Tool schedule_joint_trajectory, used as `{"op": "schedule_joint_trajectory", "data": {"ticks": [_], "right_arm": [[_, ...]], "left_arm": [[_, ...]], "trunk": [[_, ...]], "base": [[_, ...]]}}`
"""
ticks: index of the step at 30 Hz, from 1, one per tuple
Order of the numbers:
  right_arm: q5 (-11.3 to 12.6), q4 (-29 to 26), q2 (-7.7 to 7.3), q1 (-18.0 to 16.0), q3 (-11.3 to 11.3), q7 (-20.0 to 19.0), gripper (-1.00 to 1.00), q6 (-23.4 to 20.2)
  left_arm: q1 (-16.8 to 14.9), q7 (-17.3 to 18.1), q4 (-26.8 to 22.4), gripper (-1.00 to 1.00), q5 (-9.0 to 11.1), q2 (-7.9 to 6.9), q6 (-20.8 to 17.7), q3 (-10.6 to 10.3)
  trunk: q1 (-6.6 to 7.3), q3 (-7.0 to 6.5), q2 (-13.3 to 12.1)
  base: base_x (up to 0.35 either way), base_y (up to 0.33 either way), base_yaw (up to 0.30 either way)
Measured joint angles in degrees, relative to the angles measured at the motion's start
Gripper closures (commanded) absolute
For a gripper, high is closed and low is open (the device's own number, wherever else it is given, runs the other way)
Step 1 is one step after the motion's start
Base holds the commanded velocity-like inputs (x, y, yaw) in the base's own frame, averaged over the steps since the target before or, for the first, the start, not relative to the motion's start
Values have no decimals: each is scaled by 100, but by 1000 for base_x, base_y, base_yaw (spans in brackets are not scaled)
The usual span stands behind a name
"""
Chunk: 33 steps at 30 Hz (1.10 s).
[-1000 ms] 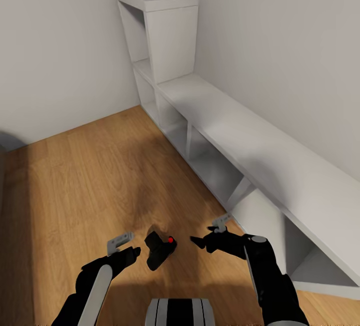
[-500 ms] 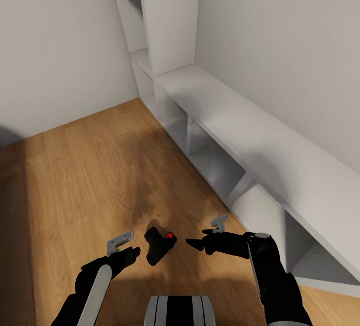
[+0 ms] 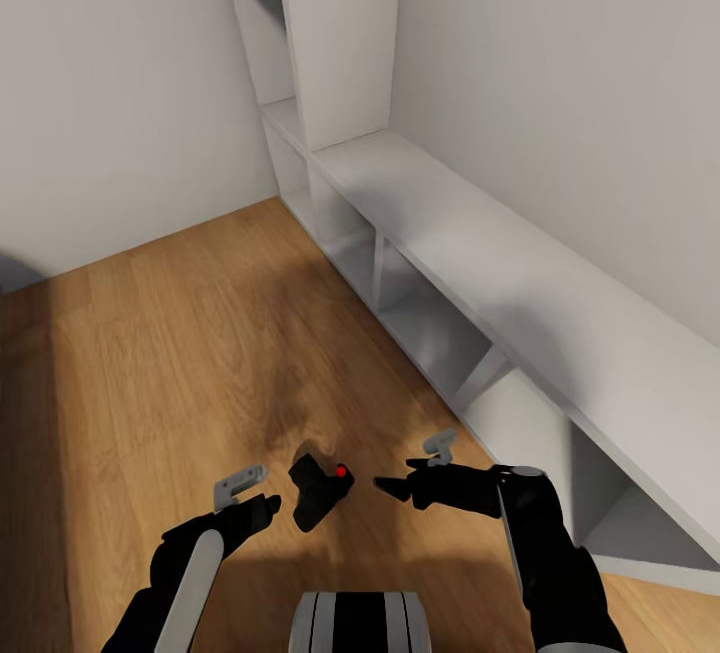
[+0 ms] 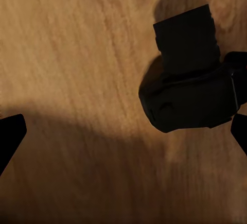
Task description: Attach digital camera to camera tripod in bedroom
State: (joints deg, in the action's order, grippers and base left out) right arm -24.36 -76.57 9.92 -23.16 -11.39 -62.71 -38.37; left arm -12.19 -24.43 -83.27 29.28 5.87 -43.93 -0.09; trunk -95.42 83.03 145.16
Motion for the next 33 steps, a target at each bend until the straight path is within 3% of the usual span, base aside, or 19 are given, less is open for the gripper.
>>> {"op": "schedule_joint_trajectory", "data": {"ticks": [13,18,24,28,33], "right_arm": [[-36,-33,0,0,-92,46,-100,15],[-41,-35,0,0,-115,54,-100,13],[-43,-40,0,0,-138,55,-100,13],[-42,-45,0,0,-144,46,-100,-9],[-41,-42,0,0,-150,32,-100,-30]], "left_arm": [[0,27,35,-100,5,-59,13,-23],[0,94,61,-100,1,-165,22,-179],[0,230,83,-100,-6,-542,63,-774],[1,320,73,-100,-17,-1014,126,-1319],[1,339,75,-100,-57,-1239,143,-1455]], "trunk": [[0,0,0],[0,0,0],[0,0,0],[0,0,0],[0,0,0]], "base": [[0,0,0],[0,0,0],[0,0,0],[0,0,0],[0,0,0]]}}
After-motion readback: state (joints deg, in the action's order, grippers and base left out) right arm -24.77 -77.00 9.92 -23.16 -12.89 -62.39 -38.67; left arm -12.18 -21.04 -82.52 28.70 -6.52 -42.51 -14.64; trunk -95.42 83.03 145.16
